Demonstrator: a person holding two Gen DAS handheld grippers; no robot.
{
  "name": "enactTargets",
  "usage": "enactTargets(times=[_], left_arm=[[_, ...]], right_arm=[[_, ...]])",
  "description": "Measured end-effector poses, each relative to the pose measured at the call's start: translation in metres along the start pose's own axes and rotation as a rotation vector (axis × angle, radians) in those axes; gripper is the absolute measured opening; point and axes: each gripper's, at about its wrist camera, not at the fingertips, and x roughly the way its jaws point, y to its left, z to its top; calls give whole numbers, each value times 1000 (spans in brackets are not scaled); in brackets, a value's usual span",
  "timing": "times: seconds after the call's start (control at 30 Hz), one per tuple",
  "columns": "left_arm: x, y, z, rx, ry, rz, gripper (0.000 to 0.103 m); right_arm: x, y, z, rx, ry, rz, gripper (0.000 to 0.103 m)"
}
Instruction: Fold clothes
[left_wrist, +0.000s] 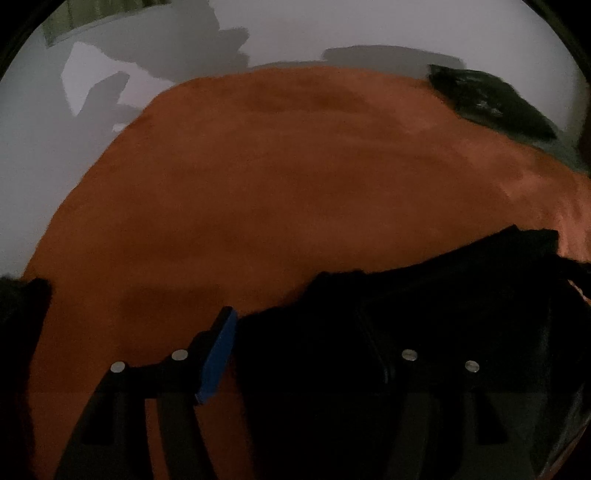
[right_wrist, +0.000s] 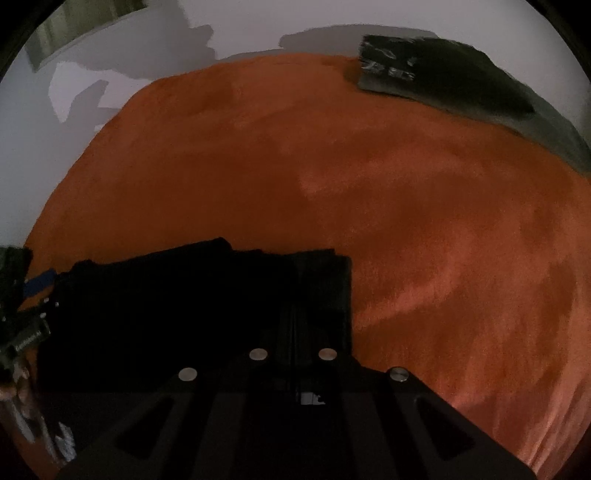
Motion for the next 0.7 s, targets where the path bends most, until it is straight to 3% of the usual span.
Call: enactTargets(times=[0.1,0.23,0.5,0.7], left_arm=[[-22,-6,-13,-49,45,6,66],[-32,-36,-27,5,52,-55,66],[-8,-61,-43,76,4,-42,68],[-38,-61,-38,35,11,-69,68]], right_arm=[[-12,2,-12,93,74,47,2],[-25,16,-33,117,116,54,2],[-15,24,-55,91,95,18,0],[-36,35,-57,108,69,16,0]])
